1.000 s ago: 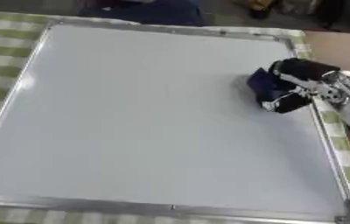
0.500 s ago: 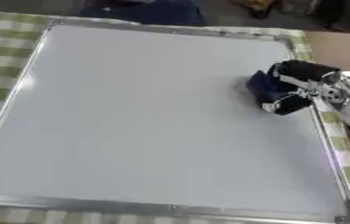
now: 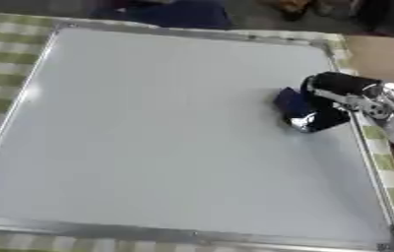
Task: Wipe the whiteboard clean with a brush.
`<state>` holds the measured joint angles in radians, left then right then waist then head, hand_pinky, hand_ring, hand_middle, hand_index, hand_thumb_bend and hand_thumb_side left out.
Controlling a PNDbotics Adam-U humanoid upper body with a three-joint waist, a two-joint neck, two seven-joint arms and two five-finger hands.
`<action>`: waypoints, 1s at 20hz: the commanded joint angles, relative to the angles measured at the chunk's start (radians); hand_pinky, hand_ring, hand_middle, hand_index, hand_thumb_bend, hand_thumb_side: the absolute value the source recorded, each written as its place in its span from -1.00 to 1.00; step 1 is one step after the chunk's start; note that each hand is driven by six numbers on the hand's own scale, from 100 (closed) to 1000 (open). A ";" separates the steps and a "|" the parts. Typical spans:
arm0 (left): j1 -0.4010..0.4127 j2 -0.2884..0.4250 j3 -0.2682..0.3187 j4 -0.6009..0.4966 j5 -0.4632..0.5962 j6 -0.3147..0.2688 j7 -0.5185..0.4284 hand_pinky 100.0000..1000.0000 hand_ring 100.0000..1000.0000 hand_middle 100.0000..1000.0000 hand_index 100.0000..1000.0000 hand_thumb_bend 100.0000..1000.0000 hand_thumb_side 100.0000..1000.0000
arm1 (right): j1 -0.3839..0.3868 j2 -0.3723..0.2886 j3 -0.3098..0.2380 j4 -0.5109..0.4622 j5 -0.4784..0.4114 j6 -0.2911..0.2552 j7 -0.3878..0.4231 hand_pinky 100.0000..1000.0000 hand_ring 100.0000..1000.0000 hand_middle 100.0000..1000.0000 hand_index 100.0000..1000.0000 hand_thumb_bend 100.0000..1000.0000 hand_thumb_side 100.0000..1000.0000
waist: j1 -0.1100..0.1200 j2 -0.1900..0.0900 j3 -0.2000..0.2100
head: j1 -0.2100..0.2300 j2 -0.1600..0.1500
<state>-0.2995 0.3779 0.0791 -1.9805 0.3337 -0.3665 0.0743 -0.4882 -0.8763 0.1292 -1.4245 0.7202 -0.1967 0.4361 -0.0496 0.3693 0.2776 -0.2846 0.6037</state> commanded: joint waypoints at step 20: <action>-0.011 0.014 0.010 -0.020 0.003 0.001 0.001 -0.03 0.19 0.08 -0.03 -0.96 1.00 | 0.004 -0.023 -0.014 0.001 -0.052 0.005 0.017 -0.56 -0.36 -0.63 -1.00 -1.00 -0.12 | 0.006 -0.019 0.001 | 0.002 -0.010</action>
<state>-0.3002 0.3778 0.0791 -1.9805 0.3338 -0.3657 0.0750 -0.4842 -0.8748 0.1220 -1.4248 0.6740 -0.1926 0.4482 -0.0483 0.3686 0.2784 -0.2841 0.6037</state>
